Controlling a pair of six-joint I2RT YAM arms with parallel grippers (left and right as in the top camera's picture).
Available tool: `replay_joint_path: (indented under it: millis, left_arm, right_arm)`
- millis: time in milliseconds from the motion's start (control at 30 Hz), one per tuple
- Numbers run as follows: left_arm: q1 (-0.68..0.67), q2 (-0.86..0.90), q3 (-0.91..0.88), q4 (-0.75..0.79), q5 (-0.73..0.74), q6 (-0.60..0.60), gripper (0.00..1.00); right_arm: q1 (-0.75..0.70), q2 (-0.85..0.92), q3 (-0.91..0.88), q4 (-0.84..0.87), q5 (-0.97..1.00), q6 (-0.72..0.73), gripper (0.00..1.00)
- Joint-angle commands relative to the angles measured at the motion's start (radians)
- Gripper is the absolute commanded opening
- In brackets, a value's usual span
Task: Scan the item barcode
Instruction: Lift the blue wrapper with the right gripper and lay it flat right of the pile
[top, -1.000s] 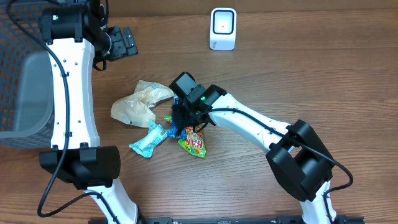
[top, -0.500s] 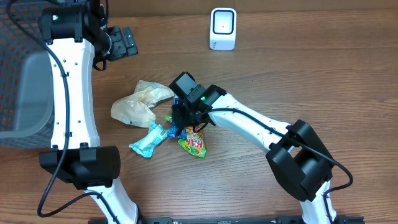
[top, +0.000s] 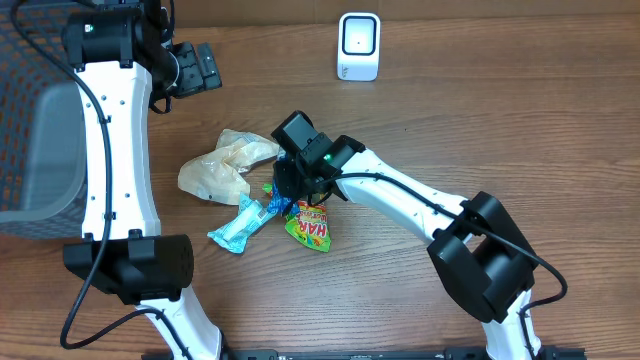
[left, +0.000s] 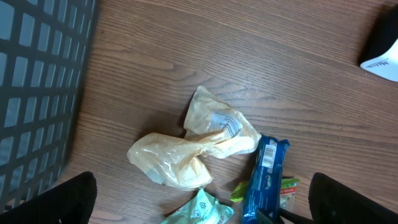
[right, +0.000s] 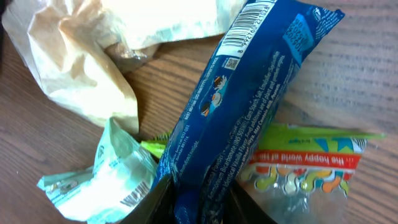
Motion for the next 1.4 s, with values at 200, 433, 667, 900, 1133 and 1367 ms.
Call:
replay_joint_path:
  millis: [200,433,667,900,1133,1367]
  left_arm:
    - [-0.002,-0.003,-0.009,0.002,-0.010,0.009,1.00]
    - [-0.002,-0.003,-0.009,0.002,-0.010,0.009,1.00]
    - [-0.002,-0.003,-0.009,0.002,-0.010,0.009,1.00]
    - [-0.002,-0.003,-0.009,0.002,-0.010,0.009,1.00]
    - [-0.002,-0.003,-0.009,0.002,-0.010,0.009,1.00]
    - [-0.002,-0.003,-0.009,0.002,-0.010,0.009,1.00]
  right_arm:
    - [-0.004,0.060,0.027,0.024,-0.011,-0.005,0.26]
    - [-0.010,0.034,0.044,0.000,-0.011,-0.010,0.04]
    - [-0.014,-0.130,0.071,-0.097,0.203,-0.134,0.04]
    - [-0.017,-0.229,0.071,-0.273,0.498,-0.169,0.04]
    - [-0.018,-0.222,0.008,-0.354,0.645,-0.237,0.04]
    - [-0.018,-0.151,-0.111,-0.352,0.821,-0.297,0.04]
